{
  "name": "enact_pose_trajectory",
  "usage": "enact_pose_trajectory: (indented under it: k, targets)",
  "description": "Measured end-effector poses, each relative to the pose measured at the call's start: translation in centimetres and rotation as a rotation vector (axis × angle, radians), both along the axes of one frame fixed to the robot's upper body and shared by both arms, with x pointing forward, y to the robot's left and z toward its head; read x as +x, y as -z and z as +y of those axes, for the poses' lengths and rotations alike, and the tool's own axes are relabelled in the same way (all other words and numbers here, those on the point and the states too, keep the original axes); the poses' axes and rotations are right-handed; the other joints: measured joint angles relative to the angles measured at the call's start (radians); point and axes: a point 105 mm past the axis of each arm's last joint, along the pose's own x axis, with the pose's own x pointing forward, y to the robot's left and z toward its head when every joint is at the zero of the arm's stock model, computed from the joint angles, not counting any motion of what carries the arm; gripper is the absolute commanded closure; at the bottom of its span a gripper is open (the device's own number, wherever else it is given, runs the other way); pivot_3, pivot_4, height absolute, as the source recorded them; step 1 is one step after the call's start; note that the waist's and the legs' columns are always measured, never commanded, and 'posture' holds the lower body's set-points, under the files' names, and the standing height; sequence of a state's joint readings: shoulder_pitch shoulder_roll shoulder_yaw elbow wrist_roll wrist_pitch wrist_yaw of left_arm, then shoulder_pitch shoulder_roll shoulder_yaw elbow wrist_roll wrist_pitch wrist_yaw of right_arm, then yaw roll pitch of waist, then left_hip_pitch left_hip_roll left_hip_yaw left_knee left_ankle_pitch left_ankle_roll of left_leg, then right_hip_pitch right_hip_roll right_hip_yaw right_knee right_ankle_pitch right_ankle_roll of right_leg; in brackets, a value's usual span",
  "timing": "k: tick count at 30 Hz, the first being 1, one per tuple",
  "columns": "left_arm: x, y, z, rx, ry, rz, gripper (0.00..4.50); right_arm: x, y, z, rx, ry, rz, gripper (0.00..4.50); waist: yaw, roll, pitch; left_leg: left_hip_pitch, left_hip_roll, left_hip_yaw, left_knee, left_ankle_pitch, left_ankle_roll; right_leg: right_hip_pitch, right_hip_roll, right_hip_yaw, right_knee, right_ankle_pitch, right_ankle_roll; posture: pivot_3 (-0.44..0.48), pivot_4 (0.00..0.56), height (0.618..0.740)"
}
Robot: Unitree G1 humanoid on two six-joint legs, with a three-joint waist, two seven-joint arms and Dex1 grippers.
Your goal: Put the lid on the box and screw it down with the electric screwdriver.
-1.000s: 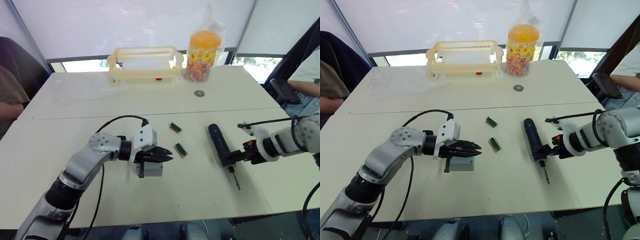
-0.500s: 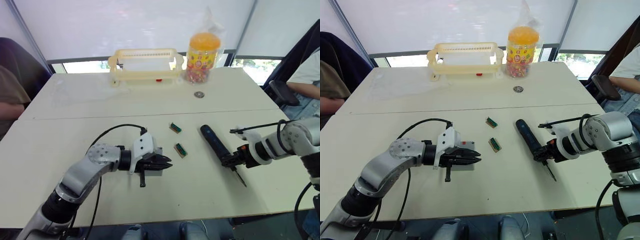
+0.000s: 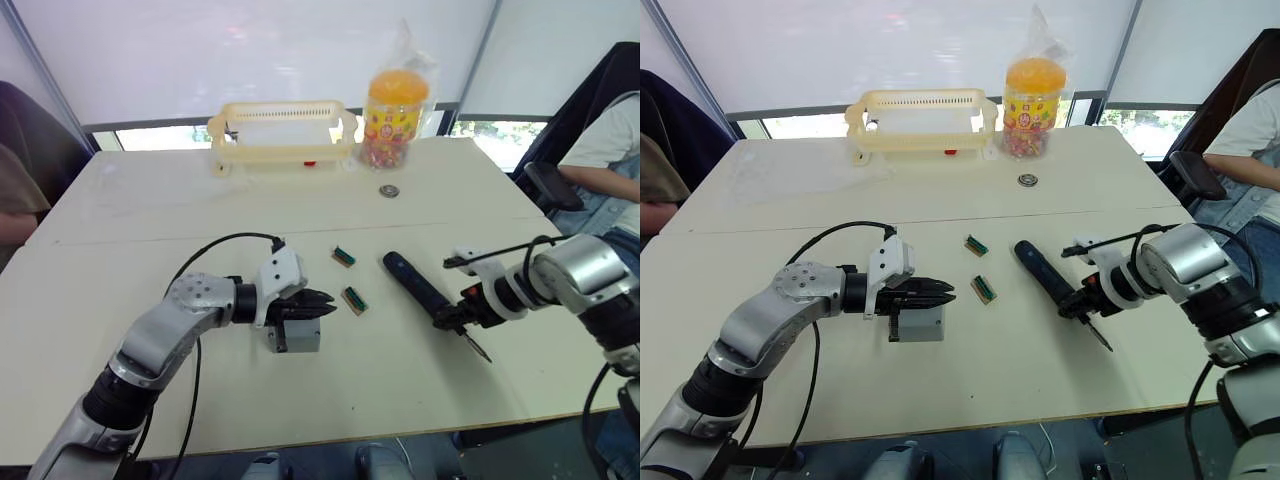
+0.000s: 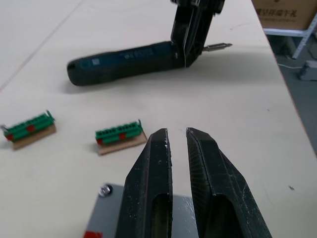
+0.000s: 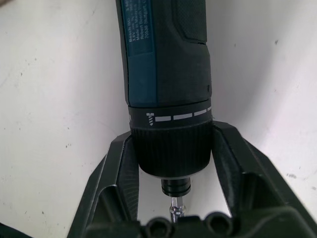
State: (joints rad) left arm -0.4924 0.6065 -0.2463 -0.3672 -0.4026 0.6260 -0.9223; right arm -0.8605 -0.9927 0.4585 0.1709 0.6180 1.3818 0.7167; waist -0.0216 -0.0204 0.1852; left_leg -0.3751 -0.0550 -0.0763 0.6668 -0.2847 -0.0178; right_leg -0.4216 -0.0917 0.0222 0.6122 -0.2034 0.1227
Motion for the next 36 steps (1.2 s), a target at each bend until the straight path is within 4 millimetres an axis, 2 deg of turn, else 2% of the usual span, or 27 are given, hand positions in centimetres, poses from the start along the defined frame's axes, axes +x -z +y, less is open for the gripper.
enact_pose_trajectory:
  k: [1, 9, 31, 33, 36]
  targets:
    - [0.0, 0.0, 0.1, 0.001, -0.006, 0.001, 3.94, 0.4, -0.1, 0.0, -0.005, 0.002, -0.011, 0.06, 0.002, 0.0, 0.0, 0.0, 0.0, 0.0, 0.0, 0.0, 0.0, 0.0, 0.0, 0.0, 0.0, 0.0, 0.0, 0.0, 0.15, 0.74]
    - [0.1, 0.4, 0.6, 0.012, -0.029, 0.009, 3.94, 1.2, -0.2, -0.4, -0.034, -0.015, -0.029, 0.06, 0.008, 0.0, 0.0, 0.0, 0.0, -0.001, 0.0, 0.0, 0.0, 0.0, 0.0, 0.0, 0.0, 0.0, 0.0, 0.0, 0.15, 0.74]
    - [0.2, 0.8, 0.4, -0.01, -0.053, 0.018, 3.94, -0.4, 0.2, -0.8, -0.095, -0.122, -0.002, 0.06, 0.013, 0.0, 0.0, -0.001, 0.0, -0.003, 0.0, 0.0, 0.0, 0.0, -0.001, -0.001, 0.0, 0.0, 0.0, 0.0, 0.15, 0.74]
    - [0.2, 0.7, 0.4, -0.013, -0.054, 0.018, 3.94, -0.4, 0.3, -0.9, -0.103, -0.125, -0.001, 0.57, 0.013, 0.0, 0.0, -0.001, 0.0, -0.003, 0.0, 0.0, 0.0, 0.0, -0.001, -0.001, 0.0, 0.0, 0.0, 0.0, 0.15, 0.74]
    - [0.2, 0.7, 0.2, -0.02, -0.055, 0.017, 3.94, -0.8, 0.6, -0.8, -0.115, -0.138, 0.003, 1.84, 0.013, -0.001, -0.001, -0.001, 0.0, -0.003, 0.0, 0.0, 0.0, 0.0, -0.001, -0.002, 0.0, 0.0, 0.0, 0.0, 0.15, 0.74]
